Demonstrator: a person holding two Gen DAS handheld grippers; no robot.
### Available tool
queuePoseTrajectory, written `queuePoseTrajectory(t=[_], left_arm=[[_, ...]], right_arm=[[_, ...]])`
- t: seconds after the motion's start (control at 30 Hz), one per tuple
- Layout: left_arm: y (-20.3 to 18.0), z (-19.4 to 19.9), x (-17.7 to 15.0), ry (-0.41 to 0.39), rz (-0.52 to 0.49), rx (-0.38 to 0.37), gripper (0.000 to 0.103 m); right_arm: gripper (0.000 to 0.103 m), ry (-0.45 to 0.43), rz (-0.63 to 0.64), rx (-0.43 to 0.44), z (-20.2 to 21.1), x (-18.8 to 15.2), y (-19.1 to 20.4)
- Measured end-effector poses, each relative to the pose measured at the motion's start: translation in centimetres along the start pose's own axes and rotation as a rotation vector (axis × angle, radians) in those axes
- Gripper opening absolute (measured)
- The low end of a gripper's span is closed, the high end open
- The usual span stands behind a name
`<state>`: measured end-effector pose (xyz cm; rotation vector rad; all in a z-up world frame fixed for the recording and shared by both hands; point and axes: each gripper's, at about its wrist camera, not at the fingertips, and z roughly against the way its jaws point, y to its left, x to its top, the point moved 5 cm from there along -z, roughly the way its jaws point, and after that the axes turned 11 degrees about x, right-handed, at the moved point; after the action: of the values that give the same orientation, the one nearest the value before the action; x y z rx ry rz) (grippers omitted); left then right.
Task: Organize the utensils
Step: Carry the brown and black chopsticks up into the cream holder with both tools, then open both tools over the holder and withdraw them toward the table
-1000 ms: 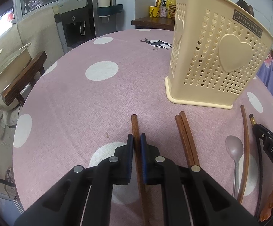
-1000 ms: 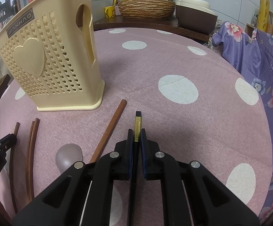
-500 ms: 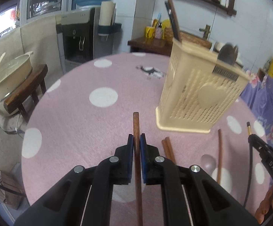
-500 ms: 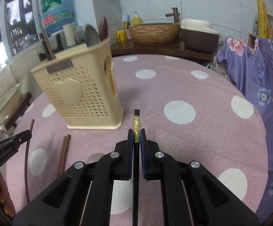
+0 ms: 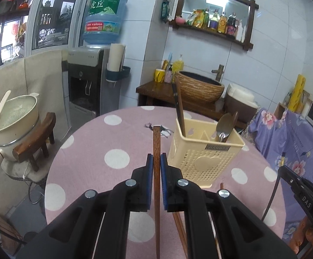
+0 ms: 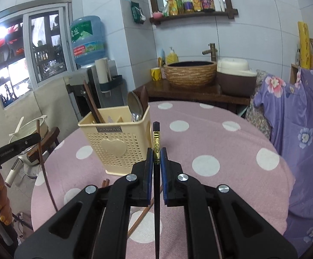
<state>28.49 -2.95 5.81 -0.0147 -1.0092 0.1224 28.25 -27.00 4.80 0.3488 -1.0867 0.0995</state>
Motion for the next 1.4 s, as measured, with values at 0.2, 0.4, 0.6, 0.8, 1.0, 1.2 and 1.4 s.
queuePoseTrajectory(t=[0.2,0.4,0.6,0.8,1.0,1.2,1.4], left_arm=[[0.0,0.8,1.2,-0.043,0.000,-0.004,0.008],[0.4,0.8,1.7,-0.043,0.008,-0.009,0.008],[0.5,1.3,2.4,-0.057,0.006,-0.020,0.008],[0.0,2.0,4.3,-0.053,-0.010,-0.083,0.008],[-1.1,4.1,9.1,-0.062,-0.061,-0.175,0.008],[-2.8,6.0,14.5,-0.136,-0.049,-0.189,0.008],[-4.1,4.6,17.7,-0.182,-0.011,-0.141,0.008]], right_arm=[[0.008,-0.013,0.020,0.006,0.7,0.9,0.7],[0.008,-0.009,0.020,0.015,0.7,1.4,0.9],[0.008,-0.007,0.019,0.034,0.7,2.1,1.1],[0.008,-0.016,0.017,0.086,0.6,4.7,1.9],[0.008,-0.067,0.053,0.153,1.9,11.1,4.0],[0.008,-0.123,0.091,0.140,2.0,17.5,6.0],[0.008,-0.157,0.122,0.084,0.3,20.5,7.1]])
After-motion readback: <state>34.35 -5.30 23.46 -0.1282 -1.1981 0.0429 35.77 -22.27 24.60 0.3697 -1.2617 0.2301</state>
